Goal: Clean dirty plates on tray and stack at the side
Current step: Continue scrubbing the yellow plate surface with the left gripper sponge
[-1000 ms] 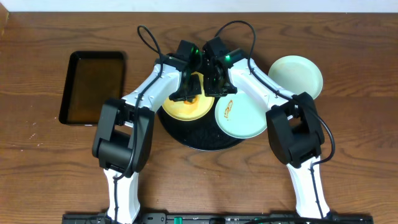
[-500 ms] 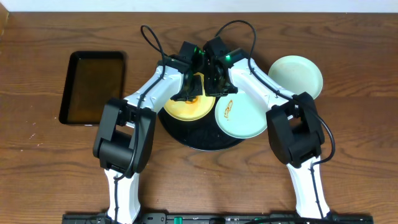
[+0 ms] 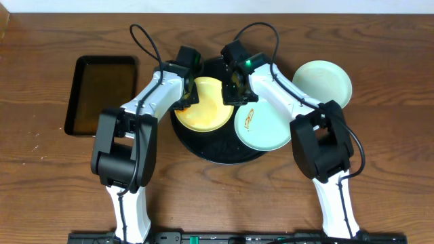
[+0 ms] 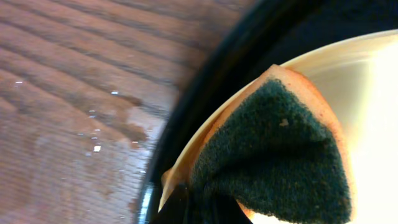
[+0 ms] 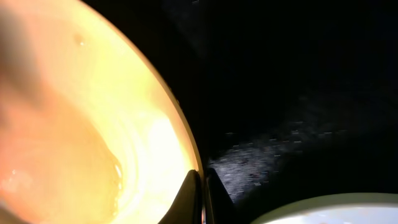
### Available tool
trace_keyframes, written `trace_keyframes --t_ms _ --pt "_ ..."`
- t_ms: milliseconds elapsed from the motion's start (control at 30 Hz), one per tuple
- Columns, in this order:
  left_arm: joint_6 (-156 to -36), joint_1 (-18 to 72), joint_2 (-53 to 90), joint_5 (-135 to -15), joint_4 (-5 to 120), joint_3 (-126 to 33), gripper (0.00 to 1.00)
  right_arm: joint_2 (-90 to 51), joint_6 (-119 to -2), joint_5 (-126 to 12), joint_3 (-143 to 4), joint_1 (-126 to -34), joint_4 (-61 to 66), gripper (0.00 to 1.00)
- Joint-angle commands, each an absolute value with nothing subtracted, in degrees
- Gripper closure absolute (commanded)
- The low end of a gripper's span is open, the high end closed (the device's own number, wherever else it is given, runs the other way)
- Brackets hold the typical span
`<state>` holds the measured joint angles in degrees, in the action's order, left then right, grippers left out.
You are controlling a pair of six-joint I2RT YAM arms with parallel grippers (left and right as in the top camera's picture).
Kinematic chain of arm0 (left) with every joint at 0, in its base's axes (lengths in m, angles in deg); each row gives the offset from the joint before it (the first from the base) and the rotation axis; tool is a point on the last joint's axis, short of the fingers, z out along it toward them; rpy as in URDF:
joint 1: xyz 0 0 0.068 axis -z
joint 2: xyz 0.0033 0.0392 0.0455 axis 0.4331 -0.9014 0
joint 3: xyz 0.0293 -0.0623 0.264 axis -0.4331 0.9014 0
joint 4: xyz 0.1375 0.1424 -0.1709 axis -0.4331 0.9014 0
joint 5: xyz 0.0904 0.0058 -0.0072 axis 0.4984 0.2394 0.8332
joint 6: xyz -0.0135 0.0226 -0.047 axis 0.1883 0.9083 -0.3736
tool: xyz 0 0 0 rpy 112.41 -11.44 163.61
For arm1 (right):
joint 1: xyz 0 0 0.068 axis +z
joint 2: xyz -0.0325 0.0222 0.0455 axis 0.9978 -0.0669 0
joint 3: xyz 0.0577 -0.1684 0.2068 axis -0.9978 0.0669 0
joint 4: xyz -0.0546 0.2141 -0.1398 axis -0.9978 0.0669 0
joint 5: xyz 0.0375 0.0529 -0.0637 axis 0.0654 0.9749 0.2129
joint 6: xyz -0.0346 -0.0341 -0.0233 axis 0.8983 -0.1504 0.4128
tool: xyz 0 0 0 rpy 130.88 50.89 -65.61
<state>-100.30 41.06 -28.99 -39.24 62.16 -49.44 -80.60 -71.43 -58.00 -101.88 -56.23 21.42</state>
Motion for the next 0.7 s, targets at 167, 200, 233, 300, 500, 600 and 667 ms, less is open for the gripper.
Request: trace_keyframes --t_ms 167,200,233,300,500,600,667 --pt "-99.9 39.7 -22.0 -31.2 64.2 -49.5 0.93 -81.4 -71.9 -60.5 -102.3 -57.3 22.2 0.99" --pt "-99.9 40.0 -20.4 -31.6 64.1 -49.5 0.93 -81.4 -71.9 -60.5 -102.3 -57.3 22.2 0.99" --pt "-100.0 40.3 -19.5 -32.2 63.9 -49.5 0.92 -81.4 -71.9 -60.5 -102.3 -57.3 22.2 0.99" --pt "-99.9 40.8 -18.4 -35.4 63.5 -49.5 0.93 -81.4 -71.9 -60.5 -102.3 -57.3 22.1 0.99" --pt "-101.3 41.8 -19.5 -56.7 62.3 -46.9 0.92 -81.4 -71.9 -60.5 -102.3 -57.3 22.0 0.99" --pt "-101.7 43.0 -21.6 -61.4 62.1 -46.2 0.92 -81.4 -72.3 -60.5 -102.4 -57.3 22.0 0.99" --pt "-101.7 44.0 -23.1 -61.6 61.9 -46.1 0.92 -81.4 -72.3 -60.5 -102.3 -57.3 21.9 0.99"
